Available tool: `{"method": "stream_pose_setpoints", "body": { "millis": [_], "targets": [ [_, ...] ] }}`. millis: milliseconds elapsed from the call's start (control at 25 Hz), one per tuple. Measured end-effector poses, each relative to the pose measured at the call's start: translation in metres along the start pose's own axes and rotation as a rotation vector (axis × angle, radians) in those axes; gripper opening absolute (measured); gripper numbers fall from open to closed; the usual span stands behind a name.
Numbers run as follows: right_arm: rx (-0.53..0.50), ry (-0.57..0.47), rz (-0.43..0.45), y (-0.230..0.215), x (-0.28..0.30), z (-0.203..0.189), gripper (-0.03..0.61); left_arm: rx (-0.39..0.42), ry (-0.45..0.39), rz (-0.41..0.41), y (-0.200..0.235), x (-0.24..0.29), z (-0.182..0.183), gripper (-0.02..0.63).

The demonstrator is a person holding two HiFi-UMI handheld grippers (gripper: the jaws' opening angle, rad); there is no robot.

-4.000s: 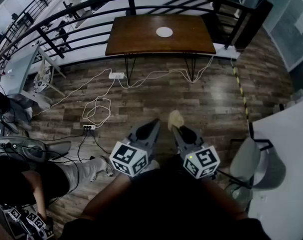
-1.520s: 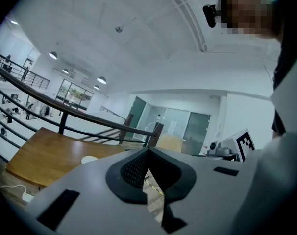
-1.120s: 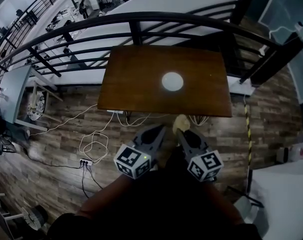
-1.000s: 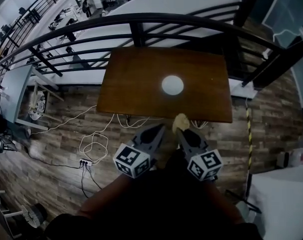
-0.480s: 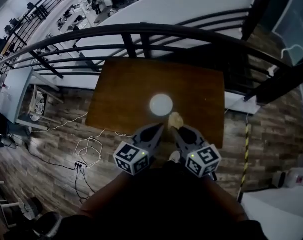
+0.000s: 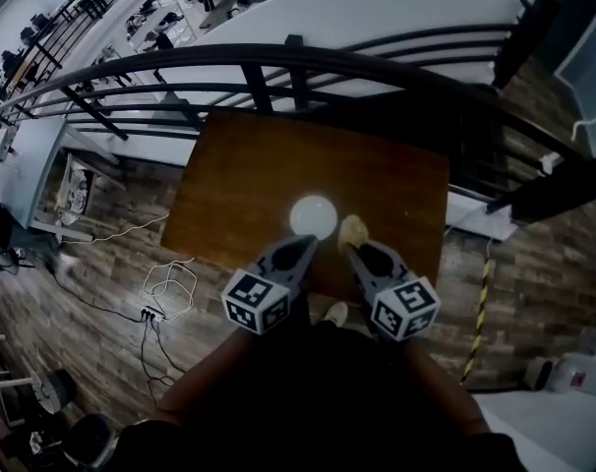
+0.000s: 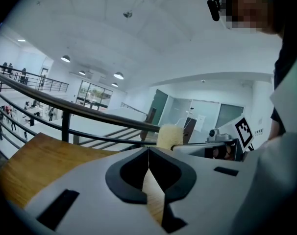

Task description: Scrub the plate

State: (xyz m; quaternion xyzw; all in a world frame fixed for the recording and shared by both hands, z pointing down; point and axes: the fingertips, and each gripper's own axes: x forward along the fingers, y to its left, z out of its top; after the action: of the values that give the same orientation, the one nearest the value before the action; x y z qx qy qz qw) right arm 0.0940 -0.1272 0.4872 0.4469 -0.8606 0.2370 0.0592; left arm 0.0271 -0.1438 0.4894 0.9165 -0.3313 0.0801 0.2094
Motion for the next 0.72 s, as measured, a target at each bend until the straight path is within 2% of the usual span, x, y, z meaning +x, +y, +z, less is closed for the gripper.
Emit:
{"method": "stream_pose_setpoints", "body": {
  "millis": [120, 320, 440, 560, 720],
  "targets": [
    [0.0, 0.034, -0.017, -0.019, 0.024, -0.007, 0.055, -0.018, 0.041, 0.009, 0.031, 0.016, -0.009, 0.011],
    [0.07, 0.107, -0.061, -0.051, 0.064, -0.027, 0.055, -0.048, 0.126, 0.002, 0.079, 0.046, -0.033, 0.011],
    [0.097, 0.164, -0.087, -0.069, 0.094, -0.041, 0.055, -0.074, 0.214, -0.033, 0.111, 0.064, -0.055, 0.012],
    [0.166, 0.252, -0.124, -0.093, 0.129, -0.068, 0.055, -0.098, 0.316, -0.063, 0.15, 0.078, -0.08, 0.012],
    [0.227, 0.344, -0.164, -0.115, 0.16, -0.099, 0.055, -0.117, 0.407, -0.064, 0.193, 0.091, -0.105, 0.012]
  ]
}}
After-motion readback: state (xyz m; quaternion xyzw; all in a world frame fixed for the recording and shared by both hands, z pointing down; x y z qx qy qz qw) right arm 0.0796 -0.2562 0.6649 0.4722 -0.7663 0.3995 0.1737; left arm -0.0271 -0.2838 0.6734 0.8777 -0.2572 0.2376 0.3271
